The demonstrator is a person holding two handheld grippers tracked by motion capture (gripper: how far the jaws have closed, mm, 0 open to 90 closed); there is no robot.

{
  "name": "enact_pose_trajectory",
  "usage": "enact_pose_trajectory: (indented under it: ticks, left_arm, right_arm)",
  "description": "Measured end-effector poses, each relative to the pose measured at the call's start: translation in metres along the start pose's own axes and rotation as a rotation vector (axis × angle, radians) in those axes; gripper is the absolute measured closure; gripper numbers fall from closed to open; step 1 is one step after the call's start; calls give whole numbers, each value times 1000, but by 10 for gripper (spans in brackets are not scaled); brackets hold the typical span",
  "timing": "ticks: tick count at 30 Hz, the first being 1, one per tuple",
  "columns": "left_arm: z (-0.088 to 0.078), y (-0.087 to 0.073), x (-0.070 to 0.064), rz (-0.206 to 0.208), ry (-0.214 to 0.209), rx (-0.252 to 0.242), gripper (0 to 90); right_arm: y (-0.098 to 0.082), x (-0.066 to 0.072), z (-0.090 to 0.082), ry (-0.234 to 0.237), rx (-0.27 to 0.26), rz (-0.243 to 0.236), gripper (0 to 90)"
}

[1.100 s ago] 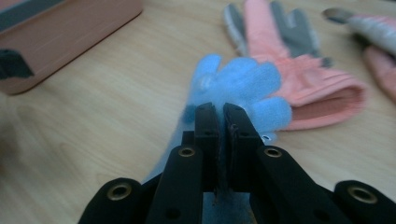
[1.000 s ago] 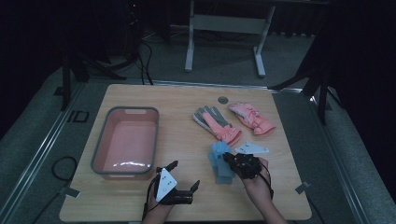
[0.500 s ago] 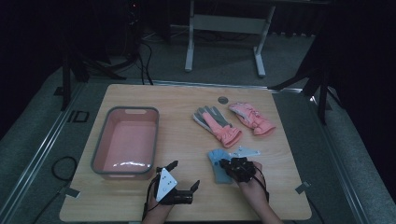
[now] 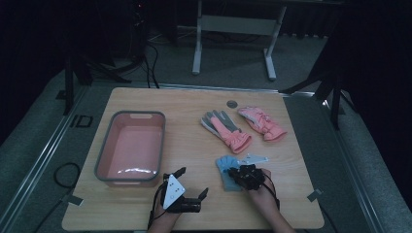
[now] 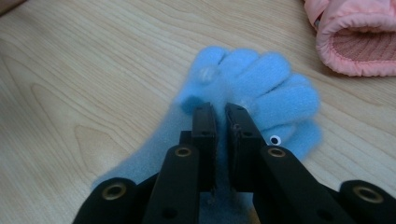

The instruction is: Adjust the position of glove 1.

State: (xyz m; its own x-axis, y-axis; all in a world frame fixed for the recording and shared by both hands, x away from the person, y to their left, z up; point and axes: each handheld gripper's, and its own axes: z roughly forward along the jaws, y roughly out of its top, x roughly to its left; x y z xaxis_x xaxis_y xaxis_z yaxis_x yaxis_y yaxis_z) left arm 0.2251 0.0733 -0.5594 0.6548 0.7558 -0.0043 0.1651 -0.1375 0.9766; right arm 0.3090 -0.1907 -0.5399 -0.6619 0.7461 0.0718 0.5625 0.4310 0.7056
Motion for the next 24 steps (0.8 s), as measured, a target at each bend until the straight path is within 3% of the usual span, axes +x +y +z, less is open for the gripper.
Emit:
enact_pose_trajectory:
  ticks: [1,3,4,5,6,7,8,9,10,12,13,14,15,16,17,18,19,20,24]
  left_arm:
    - [1,0,0,16,-6,-20,1]
    - [2,0,0,22,-2,-8,1]
    - [2,1,0,28,4,4,1]
    - [2,1,0,25,5,15,1]
    - [3,2,0,17,12,38,1]
    - [4,7,1,-27,-6,90,1]
    - [4,10,1,-45,-32,104,1]
    - [4,10,1,-45,-32,104,35]
    - [4,12,1,-52,-54,103,35]
    - [7,18,-4,-5,-65,126,85]
    - [10,20,-9,49,-147,144,151]
    - [10,20,-9,49,-147,144,152]
    - [12,21,-12,78,-183,161,182]
    - [16,21,-15,111,-204,186,182]
    - [20,22,-18,145,-227,208,239]
    - [25,22,-22,177,-245,235,263]
    - [37,24,-28,235,-281,277,273]
    - [37,24,-28,235,-281,277,300]
    - [64,33,-43,379,-321,317,319]
  right_arm:
    - [1,0,-1,2,-3,-1,769]
    - [2,0,-4,5,-11,-4,733]
    - [3,0,-8,9,-26,-7,672]
    - [6,-1,-16,16,-58,-23,549]
    - [6,-1,-16,16,-58,-23,549]
    - [8,-5,-23,21,-81,-20,417]
    - [9,-8,-26,22,-95,-16,368]
    - [8,-12,-28,31,-104,-10,299]
    - [8,-12,-28,31,-104,-10,299]
    - [7,-21,-32,44,-115,9,215]
    - [4,-30,-35,71,-138,50,158]
    - [3,-34,-37,72,-139,62,157]
    - [1,-39,-38,95,-144,73,156]
    - [1,-39,-38,95,-144,73,156]
    - [-2,-46,-42,141,-183,91,145]
    - [-3,-47,-43,147,-188,90,141]
    - [-3,-49,-44,155,-197,87,140]
    - [-3,-49,-44,155,-197,87,140]
    - [1,-51,-46,162,-194,69,142]
